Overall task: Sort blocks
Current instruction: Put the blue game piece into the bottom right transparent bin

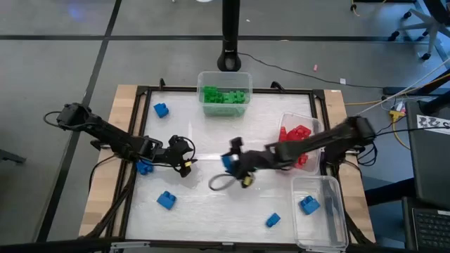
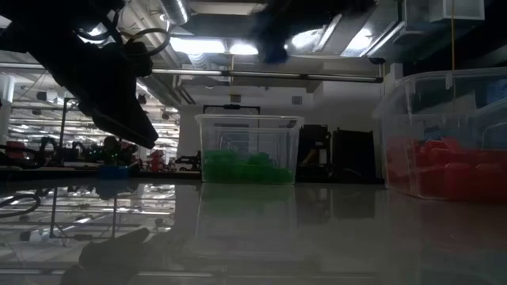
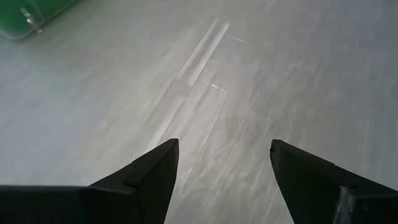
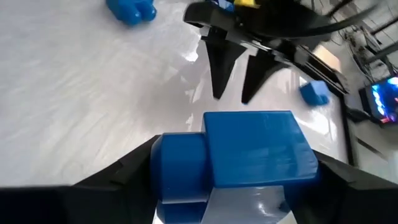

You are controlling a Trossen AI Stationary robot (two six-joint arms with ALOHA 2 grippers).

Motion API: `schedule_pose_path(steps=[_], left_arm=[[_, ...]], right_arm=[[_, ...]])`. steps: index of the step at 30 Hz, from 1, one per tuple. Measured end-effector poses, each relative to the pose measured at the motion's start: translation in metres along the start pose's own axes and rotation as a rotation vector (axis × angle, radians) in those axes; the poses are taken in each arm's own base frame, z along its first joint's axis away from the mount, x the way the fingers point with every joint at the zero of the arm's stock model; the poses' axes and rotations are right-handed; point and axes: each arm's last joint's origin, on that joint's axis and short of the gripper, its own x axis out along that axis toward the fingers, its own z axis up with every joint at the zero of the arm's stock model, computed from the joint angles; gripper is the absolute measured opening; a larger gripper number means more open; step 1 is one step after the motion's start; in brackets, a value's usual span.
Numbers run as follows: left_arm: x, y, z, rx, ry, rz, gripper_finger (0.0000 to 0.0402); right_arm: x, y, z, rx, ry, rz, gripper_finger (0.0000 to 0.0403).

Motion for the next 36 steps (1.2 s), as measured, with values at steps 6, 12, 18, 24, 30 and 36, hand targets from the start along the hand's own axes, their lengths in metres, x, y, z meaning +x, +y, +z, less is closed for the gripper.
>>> schedule_pose_path(steps=[6, 12, 18, 24, 30, 36], left_arm=[[0.0, 0.0, 0.0, -0.002, -0.003, -0.001, 0.0244], [0.0, 0.0, 0.001, -0.003, -0.005, -0.003, 0.0244], [0.0, 0.0, 0.001, -0.005, -0.012, 0.003, 0.0244], [0.0, -0.001, 0.002, -0.009, -0.019, -0.002, 0.0244], [0.0, -0.001, 0.003, -0.018, -0.029, -0.009, 0.0244], [0.0, -0.003, 0.004, -0.026, -0.044, -0.02, 0.0244]], right_arm=[[-0.09, 0.019, 0.007, 0.139, 0.052, 0.028, 0.0279], [-0.154, 0.052, -0.008, 0.396, 0.185, 0.164, 0.0271], [-0.192, 0.087, -0.026, 0.617, 0.403, 0.266, 0.0288], [-0.215, 0.111, -0.047, 0.776, 0.671, 0.182, 0.0292], [-0.217, 0.121, -0.05, 0.819, 0.71, 0.133, 0.0305], [-0.213, 0.115, -0.051, 0.821, 0.762, 0.129, 0.0341]])
